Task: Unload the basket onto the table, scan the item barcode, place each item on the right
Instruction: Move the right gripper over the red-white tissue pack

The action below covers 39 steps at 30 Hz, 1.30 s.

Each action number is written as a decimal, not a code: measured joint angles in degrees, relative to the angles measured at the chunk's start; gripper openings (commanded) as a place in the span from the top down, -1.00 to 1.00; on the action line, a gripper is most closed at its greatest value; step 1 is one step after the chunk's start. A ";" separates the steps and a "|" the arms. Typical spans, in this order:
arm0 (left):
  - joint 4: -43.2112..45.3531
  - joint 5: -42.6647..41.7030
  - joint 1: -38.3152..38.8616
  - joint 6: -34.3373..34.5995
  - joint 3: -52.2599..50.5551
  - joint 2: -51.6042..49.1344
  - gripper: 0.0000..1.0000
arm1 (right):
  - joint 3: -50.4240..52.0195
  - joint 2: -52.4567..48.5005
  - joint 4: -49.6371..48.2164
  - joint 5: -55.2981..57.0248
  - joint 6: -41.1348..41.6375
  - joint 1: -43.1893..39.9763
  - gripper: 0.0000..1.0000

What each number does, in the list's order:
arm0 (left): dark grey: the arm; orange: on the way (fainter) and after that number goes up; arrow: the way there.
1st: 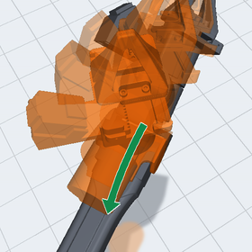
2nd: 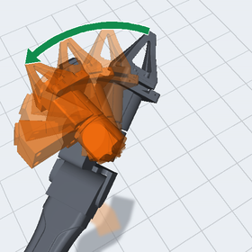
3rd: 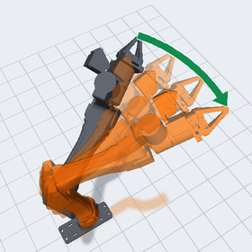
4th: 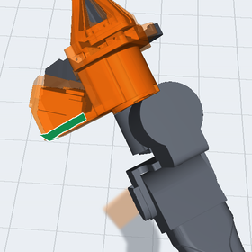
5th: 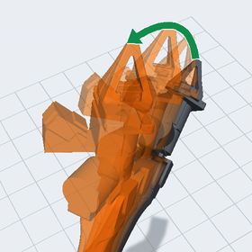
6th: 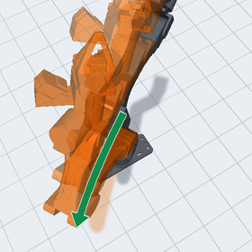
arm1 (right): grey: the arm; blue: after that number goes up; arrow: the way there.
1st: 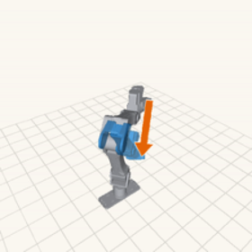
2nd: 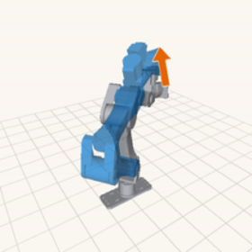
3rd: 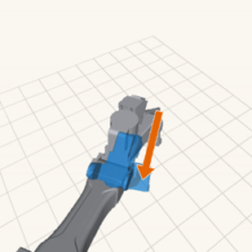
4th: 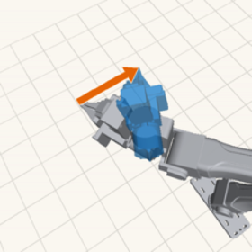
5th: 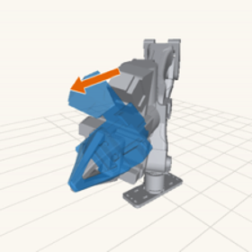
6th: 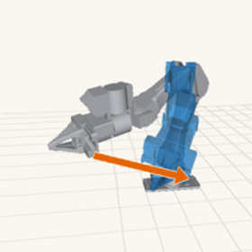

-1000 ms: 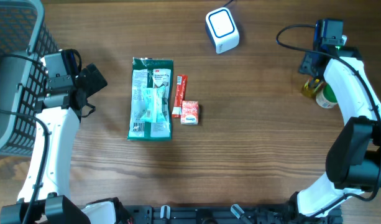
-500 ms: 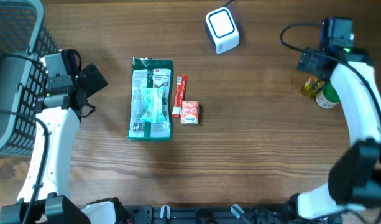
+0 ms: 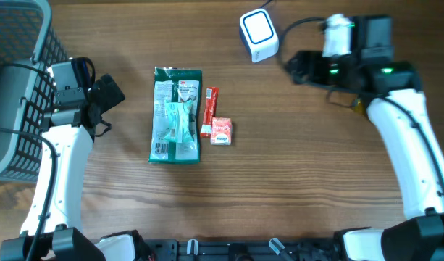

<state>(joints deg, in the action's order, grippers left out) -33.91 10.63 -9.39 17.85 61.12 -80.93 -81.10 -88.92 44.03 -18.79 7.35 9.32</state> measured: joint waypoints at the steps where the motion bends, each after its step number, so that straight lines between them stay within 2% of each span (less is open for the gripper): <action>1: 0.00 0.00 0.00 0.00 0.00 0.00 -1.00 | 0.02 -0.44 -0.02 -0.63 -0.02 1.75 -0.59; 6: 0.00 0.00 0.00 -0.02 0.00 0.00 -1.00 | 0.11 -6.05 -0.22 -2.86 1.77 12.04 -0.38; 10: 0.00 0.00 0.00 0.00 0.00 0.00 -1.00 | 0.22 -12.90 -0.33 -2.69 5.99 18.82 0.11; 12: 0.00 0.00 0.00 0.00 0.00 0.00 -1.00 | 0.28 -15.87 -0.15 -2.60 8.15 20.87 0.19; 20: 0.00 0.00 0.00 0.00 0.00 0.00 -1.00 | 0.44 -24.76 0.85 -2.56 12.35 25.05 0.19; 27: 0.00 0.00 0.00 0.00 0.00 0.00 -1.00 | 0.46 -25.14 0.94 0.28 13.09 25.03 0.19; 35: 0.00 0.00 0.00 0.00 0.00 0.00 -1.00 | 0.46 -25.14 -0.44 3.65 14.62 25.03 0.36; 39: 0.00 0.00 0.00 0.00 0.00 0.00 -1.00 | 0.46 -25.16 -0.61 3.91 16.31 25.03 0.38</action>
<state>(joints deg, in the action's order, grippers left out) -33.91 10.63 -9.39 17.85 61.12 -80.93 -80.64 -114.08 43.42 -14.87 23.66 34.35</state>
